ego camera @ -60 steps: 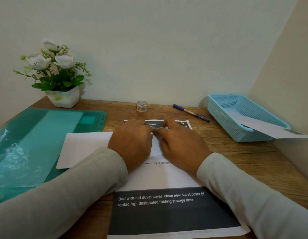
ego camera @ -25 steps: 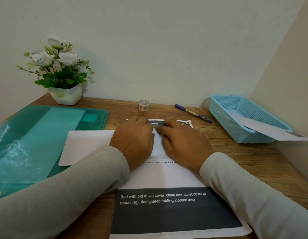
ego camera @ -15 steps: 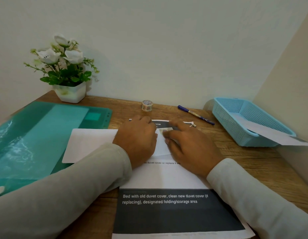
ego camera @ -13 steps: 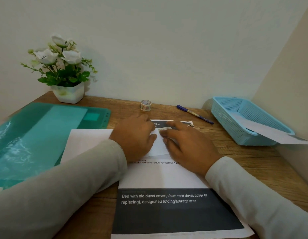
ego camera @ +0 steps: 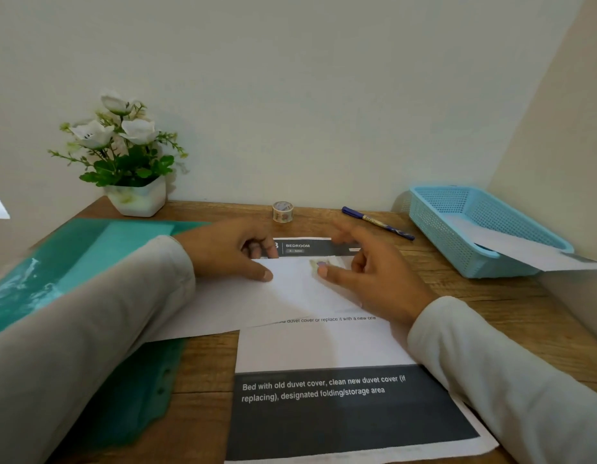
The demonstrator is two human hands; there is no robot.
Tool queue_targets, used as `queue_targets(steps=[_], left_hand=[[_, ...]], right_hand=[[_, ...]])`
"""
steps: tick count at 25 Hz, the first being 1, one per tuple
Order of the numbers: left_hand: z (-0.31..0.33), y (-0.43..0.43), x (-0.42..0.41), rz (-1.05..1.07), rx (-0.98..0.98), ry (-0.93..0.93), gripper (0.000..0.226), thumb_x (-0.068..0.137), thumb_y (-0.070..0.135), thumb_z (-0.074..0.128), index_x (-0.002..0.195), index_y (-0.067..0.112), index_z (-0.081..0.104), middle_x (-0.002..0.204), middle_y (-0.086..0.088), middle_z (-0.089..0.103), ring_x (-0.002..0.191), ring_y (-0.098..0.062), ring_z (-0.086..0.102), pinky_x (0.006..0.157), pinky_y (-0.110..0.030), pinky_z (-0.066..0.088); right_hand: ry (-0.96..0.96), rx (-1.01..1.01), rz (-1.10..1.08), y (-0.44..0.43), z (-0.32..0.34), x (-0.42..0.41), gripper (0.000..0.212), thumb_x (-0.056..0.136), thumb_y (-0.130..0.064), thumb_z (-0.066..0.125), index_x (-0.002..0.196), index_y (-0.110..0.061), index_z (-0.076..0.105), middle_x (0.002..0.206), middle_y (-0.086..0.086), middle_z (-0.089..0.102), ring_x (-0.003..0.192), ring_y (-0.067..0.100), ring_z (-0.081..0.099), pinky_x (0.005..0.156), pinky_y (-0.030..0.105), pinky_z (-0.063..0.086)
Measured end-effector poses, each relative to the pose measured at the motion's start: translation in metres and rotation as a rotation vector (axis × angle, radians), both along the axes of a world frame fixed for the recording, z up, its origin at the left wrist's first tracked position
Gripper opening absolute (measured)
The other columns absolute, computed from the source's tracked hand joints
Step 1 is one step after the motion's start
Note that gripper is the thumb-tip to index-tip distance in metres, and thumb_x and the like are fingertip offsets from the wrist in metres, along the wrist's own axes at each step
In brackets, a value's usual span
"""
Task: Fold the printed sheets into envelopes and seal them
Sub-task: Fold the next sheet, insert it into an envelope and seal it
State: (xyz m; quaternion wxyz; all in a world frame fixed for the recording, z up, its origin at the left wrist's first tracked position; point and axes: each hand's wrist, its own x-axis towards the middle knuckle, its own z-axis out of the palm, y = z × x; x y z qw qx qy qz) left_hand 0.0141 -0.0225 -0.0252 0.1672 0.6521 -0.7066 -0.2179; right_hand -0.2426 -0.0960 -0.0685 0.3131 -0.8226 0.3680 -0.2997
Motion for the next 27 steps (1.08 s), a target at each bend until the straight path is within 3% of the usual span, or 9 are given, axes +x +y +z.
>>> queue_targets(steps=[4, 6, 8, 12, 16, 19, 22, 25, 27], left_hand=[[0.0, 0.002, -0.004, -0.024, -0.137, 0.17, 0.007, 0.085, 0.025, 0.077, 0.089, 0.029, 0.072, 0.071, 0.012, 0.063, 0.062, -0.002, 0.053, 0.064, -0.023, 0.047], [0.005, 0.004, -0.008, -0.044, -0.172, 0.174, 0.005, 0.087, 0.026, 0.075, 0.09, 0.029, 0.072, 0.067, 0.014, 0.061, 0.062, -0.004, 0.051, 0.063, -0.026, 0.046], [0.011, 0.005, -0.006, -0.065, -0.177, 0.171, 0.007, 0.088, 0.026, 0.074, 0.093, 0.028, 0.072, 0.071, 0.012, 0.063, 0.065, -0.006, 0.054, 0.064, -0.025, 0.048], [0.022, 0.007, 0.013, -0.028, -0.196, 0.085, 0.049, 0.077, 0.032, 0.084, 0.122, 0.037, 0.063, 0.108, 0.015, 0.068, 0.099, 0.001, 0.062, 0.085, -0.017, 0.05], [0.023, 0.005, 0.03, 0.129, -0.269, 0.224, 0.079, 0.073, 0.031, 0.087, 0.14, 0.041, 0.047, 0.122, 0.015, 0.061, 0.111, -0.004, 0.059, 0.094, -0.028, 0.051], [0.02, 0.005, 0.032, 0.216, -0.275, 0.588, 0.075, 0.075, 0.016, 0.083, 0.14, 0.032, 0.05, 0.113, 0.0, 0.072, 0.101, -0.017, 0.071, 0.082, -0.034, 0.06], [0.016, 0.005, 0.03, 0.255, -0.184, 0.901, 0.057, 0.076, 0.009, 0.078, 0.13, 0.012, 0.06, 0.108, -0.015, 0.075, 0.099, -0.03, 0.073, 0.074, -0.035, 0.063], [0.013, 0.005, 0.03, 0.243, -0.111, 0.939, 0.069, 0.058, 0.027, 0.093, 0.118, 0.004, 0.068, 0.11, -0.019, 0.073, 0.097, -0.032, 0.073, 0.075, -0.035, 0.063], [0.016, 0.006, 0.024, 0.225, -0.08, 0.935, 0.056, 0.065, 0.022, 0.087, 0.114, 0.001, 0.069, 0.107, -0.021, 0.074, 0.089, -0.029, 0.075, 0.07, -0.033, 0.063]], right_hand=[[-0.272, 0.257, 0.046, 0.0, 0.004, -0.003, 0.035, 0.088, -0.018, 0.08, 0.121, -0.026, 0.071, 0.096, 0.0, 0.071, 0.069, 0.018, 0.065, 0.062, 0.036, 0.058], [-0.289, 0.361, 0.101, 0.003, 0.009, -0.006, 0.018, 0.09, -0.014, 0.077, 0.108, -0.017, 0.076, 0.095, 0.009, 0.077, 0.079, 0.026, 0.074, 0.065, 0.036, 0.06], [-0.284, 0.336, 0.12, 0.002, 0.014, -0.01, 0.008, 0.092, -0.014, 0.074, 0.1, -0.013, 0.077, 0.09, 0.006, 0.079, 0.075, 0.017, 0.074, 0.06, 0.026, 0.057], [-0.366, 0.232, 0.08, -0.001, 0.026, -0.02, 0.003, 0.091, -0.006, 0.073, 0.092, -0.007, 0.076, 0.07, -0.007, 0.071, 0.061, 0.002, 0.063, 0.054, 0.015, 0.045], [-0.398, 0.15, -0.018, -0.003, 0.045, -0.04, 0.003, 0.09, -0.008, 0.076, 0.09, -0.009, 0.079, 0.091, 0.014, 0.077, 0.08, 0.019, 0.072, 0.075, 0.03, 0.058], [-0.384, 0.044, -0.046, -0.002, 0.059, -0.053, 0.004, 0.09, -0.011, 0.075, 0.091, -0.009, 0.079, 0.087, 0.009, 0.077, 0.079, 0.022, 0.072, 0.073, 0.031, 0.057], [-0.438, 0.059, -0.066, 0.004, 0.063, -0.062, 0.004, 0.092, -0.008, 0.072, 0.09, -0.006, 0.076, 0.069, -0.008, 0.071, 0.059, 0.002, 0.062, 0.054, 0.014, 0.046], [-0.456, 0.064, -0.121, 0.005, 0.064, -0.074, 0.006, 0.094, -0.009, 0.071, 0.092, -0.006, 0.074, 0.062, -0.012, 0.066, 0.047, 0.0, 0.054, 0.045, 0.013, 0.038], [-0.472, 0.06, -0.177, 0.006, 0.068, -0.085, 0.006, 0.095, -0.014, 0.071, 0.093, -0.01, 0.076, 0.06, -0.01, 0.064, 0.044, 0.003, 0.049, 0.043, 0.017, 0.038]])
